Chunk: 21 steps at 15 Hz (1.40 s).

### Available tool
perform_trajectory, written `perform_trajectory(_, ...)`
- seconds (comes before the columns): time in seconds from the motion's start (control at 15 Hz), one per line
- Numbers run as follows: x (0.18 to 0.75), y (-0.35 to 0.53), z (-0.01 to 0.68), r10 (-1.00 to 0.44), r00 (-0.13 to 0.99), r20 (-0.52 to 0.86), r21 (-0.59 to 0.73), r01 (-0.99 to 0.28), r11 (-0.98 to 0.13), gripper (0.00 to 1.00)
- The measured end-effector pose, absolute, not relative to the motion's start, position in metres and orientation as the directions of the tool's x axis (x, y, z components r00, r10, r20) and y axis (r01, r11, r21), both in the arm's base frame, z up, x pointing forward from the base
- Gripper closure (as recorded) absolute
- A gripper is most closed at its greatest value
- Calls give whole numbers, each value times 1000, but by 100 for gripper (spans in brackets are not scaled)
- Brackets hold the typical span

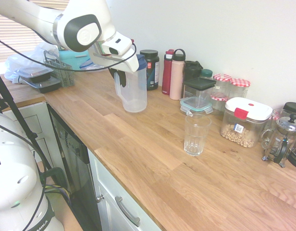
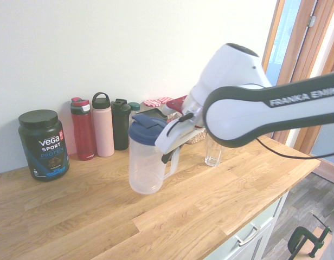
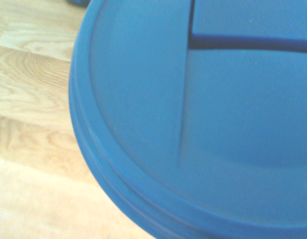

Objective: Pour me some water

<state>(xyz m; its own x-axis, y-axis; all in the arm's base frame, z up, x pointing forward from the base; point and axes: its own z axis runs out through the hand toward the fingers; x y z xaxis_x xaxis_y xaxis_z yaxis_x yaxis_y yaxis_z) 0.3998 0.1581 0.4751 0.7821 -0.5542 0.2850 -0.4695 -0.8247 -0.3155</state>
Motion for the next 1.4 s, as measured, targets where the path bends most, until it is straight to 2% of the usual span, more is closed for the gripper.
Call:
perform_trajectory(0.4,435,166,447,-568,780,262,-287,-499,-818,100)
perform_trajectory(0.47,437,166,447,-571,779,259,-291,-501,-815,0)
perform_trajectory(1.13,434,166,450,-583,771,255,-297,-511,-806,0)
perform_trajectory(1.4,399,158,460,-580,778,243,-245,-529,-812,0)
